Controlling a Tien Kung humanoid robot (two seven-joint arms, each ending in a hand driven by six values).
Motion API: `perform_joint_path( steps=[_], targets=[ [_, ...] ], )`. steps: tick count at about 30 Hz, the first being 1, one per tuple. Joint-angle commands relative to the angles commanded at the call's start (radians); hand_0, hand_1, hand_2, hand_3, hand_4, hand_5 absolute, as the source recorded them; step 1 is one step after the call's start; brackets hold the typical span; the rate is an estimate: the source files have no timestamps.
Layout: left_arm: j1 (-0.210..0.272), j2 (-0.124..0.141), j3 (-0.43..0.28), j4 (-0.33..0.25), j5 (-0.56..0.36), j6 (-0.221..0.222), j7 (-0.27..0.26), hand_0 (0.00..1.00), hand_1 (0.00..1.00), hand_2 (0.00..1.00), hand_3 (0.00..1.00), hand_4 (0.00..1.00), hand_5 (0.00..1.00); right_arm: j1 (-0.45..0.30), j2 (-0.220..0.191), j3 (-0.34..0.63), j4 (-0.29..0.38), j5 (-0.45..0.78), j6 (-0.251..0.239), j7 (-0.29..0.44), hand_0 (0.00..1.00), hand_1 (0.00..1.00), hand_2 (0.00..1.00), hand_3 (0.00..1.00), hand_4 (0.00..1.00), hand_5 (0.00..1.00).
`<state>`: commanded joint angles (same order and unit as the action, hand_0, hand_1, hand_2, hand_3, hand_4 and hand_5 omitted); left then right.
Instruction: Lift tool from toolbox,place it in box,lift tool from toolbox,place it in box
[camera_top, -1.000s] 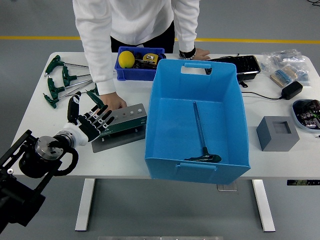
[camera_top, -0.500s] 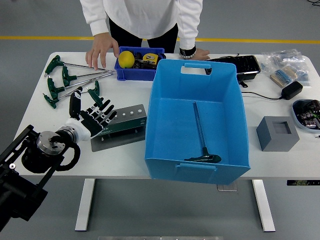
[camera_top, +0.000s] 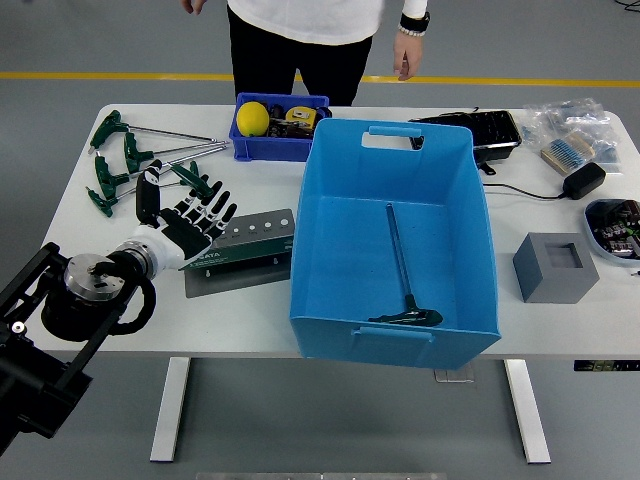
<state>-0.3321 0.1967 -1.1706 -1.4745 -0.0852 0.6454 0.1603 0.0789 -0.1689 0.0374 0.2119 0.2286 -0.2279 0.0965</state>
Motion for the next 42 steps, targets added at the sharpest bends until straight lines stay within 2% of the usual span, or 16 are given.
perform_joint_path(
  steps=[5,6,11,12,17,18,23,24,25,29,30,32,35,36,41,42],
  targets=[
    [0.006,0.007,-0.017,-0.041,-0.002,0.000,-0.008,0.394,0.421,0.546,0.541,0.868,0.887,-0.003,0.001,0.000,0.000,0.001,0.000,0.000,0.676,0.650,0.719,0.586,0.848,0.760],
    [0.007,0.008,-0.021,-0.051,0.001,0.000,-0.006,0.367,0.366,0.487,0.473,0.998,0.780,-0.003,0.001,0.000,0.000,0.001,0.000,0.000,0.677,0.650,0.718,0.588,0.848,0.761],
    [0.004,0.014,-0.032,-0.090,0.015,0.000,0.002,0.367,0.366,0.487,0.473,0.998,0.780,-0.005,0.002,0.001,0.000,0.000,0.000,0.001,0.677,0.650,0.718,0.588,0.848,0.761],
    [0.003,0.014,-0.035,-0.097,0.020,-0.001,0.002,0.344,0.313,0.433,0.406,0.998,0.744,-0.006,0.002,0.001,0.000,0.000,0.000,0.001,0.676,0.650,0.719,0.587,0.848,0.760],
    [-0.001,0.015,-0.036,-0.108,0.048,-0.021,-0.001,0.344,0.313,0.433,0.406,0.998,0.744,-0.008,0.003,0.004,-0.001,-0.005,-0.001,-0.001,0.676,0.650,0.719,0.587,0.848,0.760],
    [-0.001,0.015,-0.036,-0.107,0.057,-0.022,-0.001,0.318,0.220,0.331,0.337,0.998,0.663,-0.008,0.003,0.004,-0.001,-0.006,-0.001,-0.001,0.676,0.650,0.718,0.588,0.847,0.759],
    [-0.001,0.014,-0.035,-0.105,0.102,-0.014,-0.006,0.318,0.220,0.331,0.337,0.998,0.663,-0.009,0.003,0.005,-0.001,-0.007,-0.001,-0.001,0.676,0.650,0.718,0.588,0.847,0.759],
    [-0.001,0.014,-0.035,-0.105,0.107,-0.012,-0.010,0.268,0.170,0.259,0.269,0.998,0.539,-0.009,0.003,0.005,0.000,-0.007,-0.002,-0.001,0.675,0.650,0.719,0.589,0.847,0.759],
    [-0.001,0.013,-0.035,-0.104,0.109,-0.012,-0.013,0.268,0.170,0.259,0.269,0.998,0.539,-0.009,0.003,0.005,0.000,-0.006,-0.002,-0.001,0.675,0.650,0.719,0.589,0.847,0.759],
    [-0.002,0.011,-0.037,-0.101,0.135,-0.045,-0.005,0.268,0.170,0.259,0.269,0.998,0.539,-0.007,0.002,0.002,0.000,-0.003,-0.001,0.000,0.675,0.650,0.719,0.589,0.847,0.759],
    [-0.002,0.010,-0.039,-0.100,0.146,-0.059,0.004,0.285,0.178,0.267,0.286,0.998,0.496,-0.006,0.002,0.002,0.000,-0.002,-0.001,0.000,0.675,0.650,0.720,0.589,0.848,0.761],
    [-0.002,0.010,-0.041,-0.100,0.171,-0.087,0.020,0.285,0.178,0.267,0.286,0.998,0.496,-0.006,0.002,0.000,0.000,-0.001,-0.001,0.001,0.675,0.650,0.720,0.589,0.848,0.761],
    [-0.004,0.009,-0.042,-0.099,0.214,-0.101,0.039,0.285,0.178,0.267,0.286,0.998,0.496,-0.004,0.001,-0.002,0.000,0.002,-0.001,0.002,0.675,0.650,0.720,0.589,0.848,0.761],
    [-0.006,0.009,-0.041,-0.099,0.220,-0.095,0.040,0.243,0.130,0.216,0.238,0.998,0.344,-0.003,0.001,-0.002,0.000,0.002,-0.001,0.002,0.675,0.650,0.719,0.589,0.848,0.761],
    [-0.008,0.008,-0.039,-0.095,0.183,-0.045,0.018,0.243,0.130,0.216,0.238,0.998,0.344,-0.002,0.001,-0.004,0.001,0.006,-0.001,0.003,0.675,0.650,0.719,0.589,0.848,0.761],
    [-0.008,0.008,-0.040,-0.094,0.175,-0.037,0.012,0.201,0.098,0.200,0.205,0.989,0.181,-0.002,0.001,-0.004,0.001,0.005,-0.001,0.002,0.675,0.650,0.719,0.590,0.848,0.761]
  ],
)
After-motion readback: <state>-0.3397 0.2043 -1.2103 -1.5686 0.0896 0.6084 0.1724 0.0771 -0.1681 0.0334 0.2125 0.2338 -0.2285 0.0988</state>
